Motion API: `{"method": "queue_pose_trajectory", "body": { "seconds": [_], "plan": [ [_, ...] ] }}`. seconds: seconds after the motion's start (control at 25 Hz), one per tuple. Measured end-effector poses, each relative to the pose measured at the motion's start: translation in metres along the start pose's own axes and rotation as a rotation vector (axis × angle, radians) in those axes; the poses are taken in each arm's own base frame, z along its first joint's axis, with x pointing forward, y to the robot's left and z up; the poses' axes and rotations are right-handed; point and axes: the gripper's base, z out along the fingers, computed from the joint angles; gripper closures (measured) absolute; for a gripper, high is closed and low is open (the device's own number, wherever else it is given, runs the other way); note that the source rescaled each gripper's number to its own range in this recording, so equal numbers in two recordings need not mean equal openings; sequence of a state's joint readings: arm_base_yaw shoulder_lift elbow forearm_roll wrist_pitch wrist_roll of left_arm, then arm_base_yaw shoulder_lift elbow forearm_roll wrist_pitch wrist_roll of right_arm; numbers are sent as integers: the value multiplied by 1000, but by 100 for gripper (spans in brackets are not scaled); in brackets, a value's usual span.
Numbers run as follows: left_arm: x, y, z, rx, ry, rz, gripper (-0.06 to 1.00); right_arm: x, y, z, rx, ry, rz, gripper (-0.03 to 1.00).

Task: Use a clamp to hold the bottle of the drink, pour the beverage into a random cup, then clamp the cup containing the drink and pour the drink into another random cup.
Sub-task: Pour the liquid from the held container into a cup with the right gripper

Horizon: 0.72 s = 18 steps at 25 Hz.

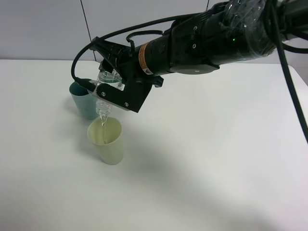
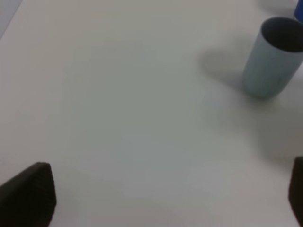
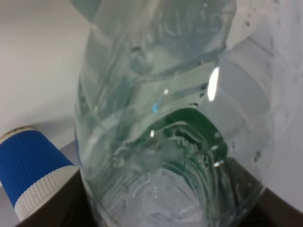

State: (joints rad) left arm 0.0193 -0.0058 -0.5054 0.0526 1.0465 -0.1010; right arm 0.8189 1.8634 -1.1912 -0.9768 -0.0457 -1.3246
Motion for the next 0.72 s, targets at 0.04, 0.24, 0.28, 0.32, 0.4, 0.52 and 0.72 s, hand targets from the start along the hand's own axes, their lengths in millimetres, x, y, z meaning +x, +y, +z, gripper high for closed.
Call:
{"method": "queue_pose_trajectory", "body": {
  "seconds": [0.04, 0.24, 0.28, 0.32, 0.4, 0.52, 0.72],
  "plan": [
    [0, 0, 0, 0, 0, 0, -6, 0, 0, 0, -6, 1, -6, 97],
    [0, 0, 0, 0, 0, 0, -6, -1, 0, 0, -16, 1, -23, 97],
    [0, 0, 0, 0, 0, 0, -6, -1, 0, 0, -17, 1, -29, 97],
    [0, 0, 0, 0, 0, 0, -6, -1, 1, 0, -18, 1, -31, 97],
    [0, 0, 0, 0, 0, 0, -6, -1, 1, 0, -20, 2, -37, 97],
    [0, 0, 0, 0, 0, 0, -6, -1, 1, 0, -23, 2, -40, 97],
    [0, 0, 0, 0, 0, 0, -6, -1, 1, 0, -24, 2, -46, 97]
  ]
}}
